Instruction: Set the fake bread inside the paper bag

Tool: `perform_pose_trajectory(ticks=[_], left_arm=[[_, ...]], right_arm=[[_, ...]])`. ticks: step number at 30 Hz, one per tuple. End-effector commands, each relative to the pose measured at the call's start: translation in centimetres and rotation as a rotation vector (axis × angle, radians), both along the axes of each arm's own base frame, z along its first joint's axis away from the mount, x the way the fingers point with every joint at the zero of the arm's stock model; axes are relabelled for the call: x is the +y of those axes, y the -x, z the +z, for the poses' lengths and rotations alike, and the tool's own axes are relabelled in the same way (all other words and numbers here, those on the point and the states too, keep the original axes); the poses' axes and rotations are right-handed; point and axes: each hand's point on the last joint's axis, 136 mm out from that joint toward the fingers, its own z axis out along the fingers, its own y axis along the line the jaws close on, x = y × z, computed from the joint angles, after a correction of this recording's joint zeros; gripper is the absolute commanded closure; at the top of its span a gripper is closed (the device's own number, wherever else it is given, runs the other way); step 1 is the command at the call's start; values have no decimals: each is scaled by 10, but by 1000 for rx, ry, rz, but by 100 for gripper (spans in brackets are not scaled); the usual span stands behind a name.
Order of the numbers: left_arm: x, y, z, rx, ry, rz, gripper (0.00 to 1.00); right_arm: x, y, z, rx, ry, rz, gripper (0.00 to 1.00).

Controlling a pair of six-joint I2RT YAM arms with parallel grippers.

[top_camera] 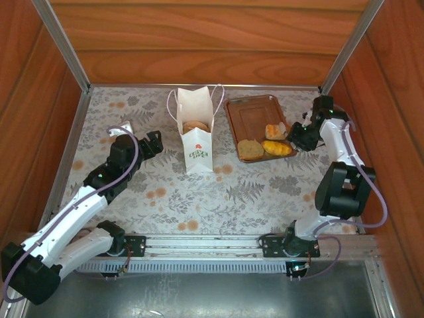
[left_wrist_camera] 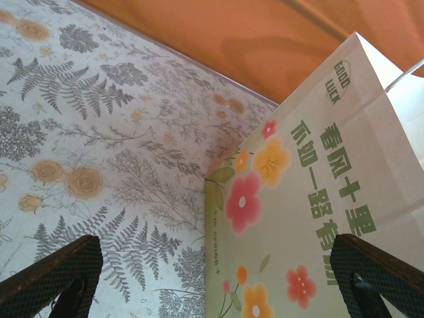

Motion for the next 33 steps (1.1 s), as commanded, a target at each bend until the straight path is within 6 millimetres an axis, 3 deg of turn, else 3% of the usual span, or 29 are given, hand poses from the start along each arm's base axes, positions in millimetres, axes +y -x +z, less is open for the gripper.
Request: perform_pose_trajectory(ticks=[1,14,15,20,24,33], left_arm=[[-2,-6,19,-47,15,-9,6],[-1,-4,19,-44,21,-11,6],[-1,-4,19,-44,21,-11,6],[0,-4,20,-46,19,-9,6],[1,-3,19,-42,22,-8,6],[1,-3,20,-43,18,-9,6]], right_arm=[[-5,4,12,-16,32,39,51],[12,-6,4,-23,-69,87,52],[12,-9,-6,3,-78,88,52],[18,-21,-11,5,-126,82,50],[30,-29,-8,-7,-209,100,47],[26,-26,8,-44,-175,98,41]])
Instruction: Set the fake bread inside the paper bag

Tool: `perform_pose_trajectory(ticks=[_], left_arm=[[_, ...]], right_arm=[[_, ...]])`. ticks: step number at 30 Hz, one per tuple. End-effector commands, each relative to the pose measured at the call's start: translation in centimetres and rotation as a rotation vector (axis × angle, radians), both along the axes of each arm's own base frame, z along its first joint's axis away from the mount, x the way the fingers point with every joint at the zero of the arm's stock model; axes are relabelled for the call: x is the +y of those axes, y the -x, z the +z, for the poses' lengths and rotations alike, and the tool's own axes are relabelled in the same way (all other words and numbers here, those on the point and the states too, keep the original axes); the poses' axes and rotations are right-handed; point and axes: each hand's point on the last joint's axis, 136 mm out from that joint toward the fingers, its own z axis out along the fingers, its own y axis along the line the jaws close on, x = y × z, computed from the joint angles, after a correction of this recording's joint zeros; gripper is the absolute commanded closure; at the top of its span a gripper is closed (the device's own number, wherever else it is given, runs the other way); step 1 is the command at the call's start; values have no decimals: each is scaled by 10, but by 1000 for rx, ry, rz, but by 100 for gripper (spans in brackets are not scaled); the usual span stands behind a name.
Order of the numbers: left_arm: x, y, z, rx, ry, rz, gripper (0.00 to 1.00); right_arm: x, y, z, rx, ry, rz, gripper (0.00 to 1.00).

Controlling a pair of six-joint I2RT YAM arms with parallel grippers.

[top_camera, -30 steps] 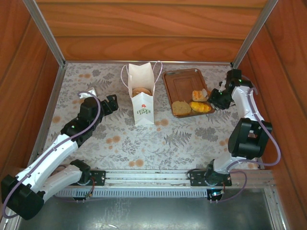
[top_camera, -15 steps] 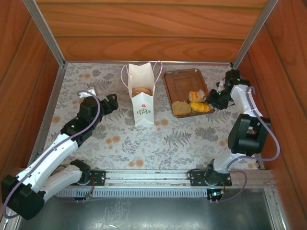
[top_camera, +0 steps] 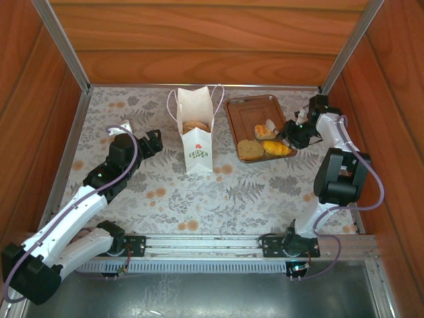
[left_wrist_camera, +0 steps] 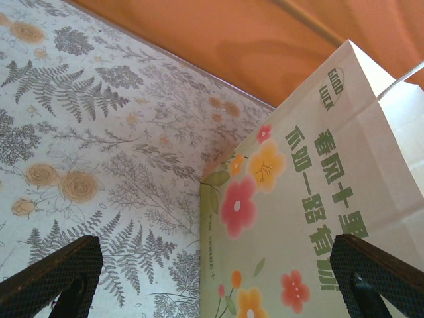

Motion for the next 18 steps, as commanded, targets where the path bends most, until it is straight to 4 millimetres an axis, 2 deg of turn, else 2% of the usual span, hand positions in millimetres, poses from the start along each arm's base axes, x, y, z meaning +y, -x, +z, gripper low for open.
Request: perform_pose_trajectory(ticks=[1,8,18], left_arm=[[0,-1,16,-32,7,-7,6],[0,0,15,-30,11,-9,6],[0,0,15,-29,17,-7,6]], right_arm=[[-2,-2,29,-74,3,4,41],[-23,13,29,-47,128,-13,46],[-26,20,18,-12,146,36,51]])
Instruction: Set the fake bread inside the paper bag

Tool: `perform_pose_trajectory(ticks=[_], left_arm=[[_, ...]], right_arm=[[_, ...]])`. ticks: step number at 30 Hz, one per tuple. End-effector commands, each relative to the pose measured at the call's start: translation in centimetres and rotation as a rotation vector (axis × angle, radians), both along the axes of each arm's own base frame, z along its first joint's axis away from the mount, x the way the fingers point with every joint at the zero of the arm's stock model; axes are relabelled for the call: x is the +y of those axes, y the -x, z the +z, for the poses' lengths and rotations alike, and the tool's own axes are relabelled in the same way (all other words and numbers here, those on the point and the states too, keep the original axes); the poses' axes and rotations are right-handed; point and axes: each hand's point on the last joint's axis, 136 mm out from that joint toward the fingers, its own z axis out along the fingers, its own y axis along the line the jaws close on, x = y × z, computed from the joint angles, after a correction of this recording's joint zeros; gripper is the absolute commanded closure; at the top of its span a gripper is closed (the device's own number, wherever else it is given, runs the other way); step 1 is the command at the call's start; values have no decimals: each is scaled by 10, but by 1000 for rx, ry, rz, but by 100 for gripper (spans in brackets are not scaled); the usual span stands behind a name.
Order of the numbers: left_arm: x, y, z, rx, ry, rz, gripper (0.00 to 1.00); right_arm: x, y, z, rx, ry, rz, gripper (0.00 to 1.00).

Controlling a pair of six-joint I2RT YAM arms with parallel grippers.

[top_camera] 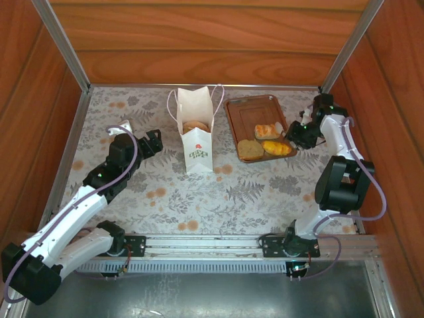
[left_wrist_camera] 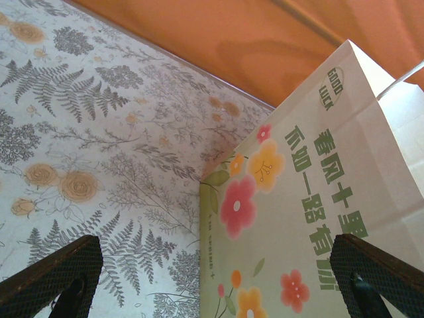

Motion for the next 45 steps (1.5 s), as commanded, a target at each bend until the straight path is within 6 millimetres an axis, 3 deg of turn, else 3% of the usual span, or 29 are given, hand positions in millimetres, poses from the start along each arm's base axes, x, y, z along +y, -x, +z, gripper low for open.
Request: perform_pose_trajectory(ticks=[1,32,39,45], left_arm=[[1,0,15,-30,16,-5,6],[1,0,13,-22,14,-5,6],[2,1,13,-25,13,-3,6],[3,0,14,-29,7,4,6]], right_arm=[[-3,5,2,7,12,31,51],[-4,14,-33,102,51,102,58],[6,5,-33,75,58,155,66],[7,5,-19,29,82,165,78]])
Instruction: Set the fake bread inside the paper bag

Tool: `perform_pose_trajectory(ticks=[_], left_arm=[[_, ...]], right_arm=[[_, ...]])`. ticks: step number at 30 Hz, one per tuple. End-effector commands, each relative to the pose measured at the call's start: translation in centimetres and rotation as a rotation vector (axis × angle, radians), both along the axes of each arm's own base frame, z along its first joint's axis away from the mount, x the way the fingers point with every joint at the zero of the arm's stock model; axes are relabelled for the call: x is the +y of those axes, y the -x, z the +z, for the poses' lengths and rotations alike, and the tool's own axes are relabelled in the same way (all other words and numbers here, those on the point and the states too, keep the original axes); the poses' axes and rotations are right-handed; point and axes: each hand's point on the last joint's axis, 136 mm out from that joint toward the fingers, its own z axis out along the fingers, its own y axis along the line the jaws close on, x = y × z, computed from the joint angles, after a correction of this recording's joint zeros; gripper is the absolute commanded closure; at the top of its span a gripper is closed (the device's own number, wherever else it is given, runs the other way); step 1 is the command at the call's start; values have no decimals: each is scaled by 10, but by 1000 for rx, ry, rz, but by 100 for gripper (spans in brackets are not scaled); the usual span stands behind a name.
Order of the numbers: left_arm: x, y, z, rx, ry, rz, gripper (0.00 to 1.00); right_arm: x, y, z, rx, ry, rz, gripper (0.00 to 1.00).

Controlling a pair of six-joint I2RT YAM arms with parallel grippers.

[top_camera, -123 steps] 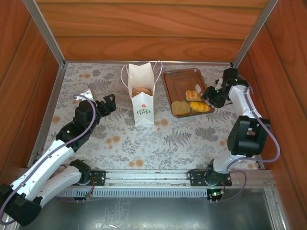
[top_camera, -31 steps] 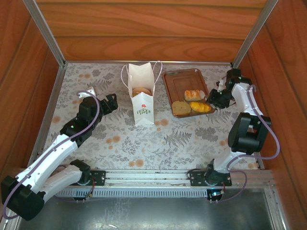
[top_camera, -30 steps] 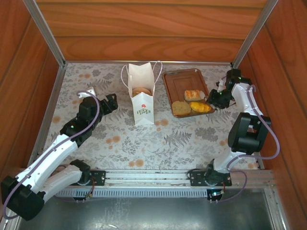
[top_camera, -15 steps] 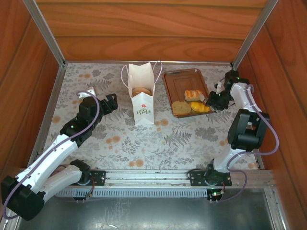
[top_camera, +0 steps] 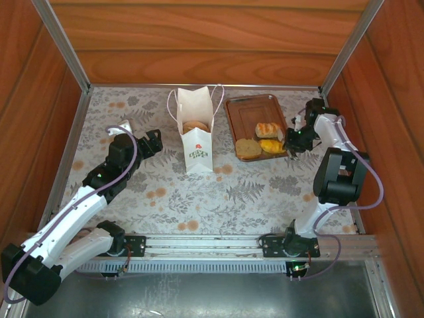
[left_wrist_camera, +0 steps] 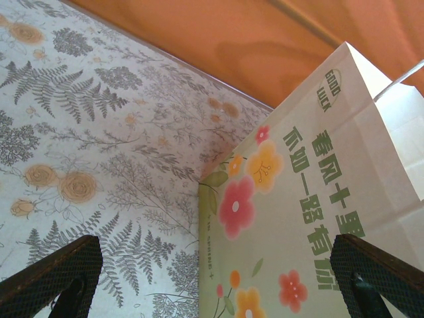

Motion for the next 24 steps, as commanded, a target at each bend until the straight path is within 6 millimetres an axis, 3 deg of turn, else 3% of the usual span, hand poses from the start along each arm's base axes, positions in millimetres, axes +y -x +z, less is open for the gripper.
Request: perform_pose_trajectory(ticks=[1,8,24], left_arm=[[2,-1,13,-26,4,2,6],[0,-2,17,-29,4,-7,6],[-13,-5,40,-60,59,-58,6]], right_arm=[[1,-3,20,-67,18,20,79],[-2,-1,35,-109,47,11,81],[11,15,101,-262,6,-17,81]])
